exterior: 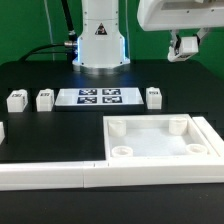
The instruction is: Assemble square table
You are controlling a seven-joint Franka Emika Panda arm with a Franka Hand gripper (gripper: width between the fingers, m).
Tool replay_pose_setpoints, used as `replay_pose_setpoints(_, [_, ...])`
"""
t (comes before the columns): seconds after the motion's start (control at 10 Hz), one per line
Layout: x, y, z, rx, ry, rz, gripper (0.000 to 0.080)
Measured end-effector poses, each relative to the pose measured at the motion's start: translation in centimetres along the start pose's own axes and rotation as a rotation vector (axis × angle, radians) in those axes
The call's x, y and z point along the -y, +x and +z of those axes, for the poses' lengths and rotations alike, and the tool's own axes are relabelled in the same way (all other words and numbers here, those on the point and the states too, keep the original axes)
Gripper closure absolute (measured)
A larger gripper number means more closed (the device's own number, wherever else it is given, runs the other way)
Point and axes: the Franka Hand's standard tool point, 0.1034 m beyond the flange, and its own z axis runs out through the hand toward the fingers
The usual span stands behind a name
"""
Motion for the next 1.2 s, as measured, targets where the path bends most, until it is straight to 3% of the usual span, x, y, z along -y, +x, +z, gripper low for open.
replay_pose_setpoints(0.2, [-2.2, 3.2, -4.6, -0.153, 0.016, -0.015, 0.0509])
replay_pose_setpoints(0.4, [-4.3, 4.9, -7.5, -0.352, 0.013, -0.021, 0.0509])
replay_pose_setpoints(0.8, [-4.2, 5.1, -7.0, -0.596, 0.004, -0.022, 0.0509])
replay_pose_setpoints(1.0, [-4.5, 6.2, -7.5, -0.76, 0.003, -0.034, 0.0509])
replay_pose_setpoints(1.2, [-6.1, 10.7, -9.9, -0.913, 0.012, -0.025, 0.0509])
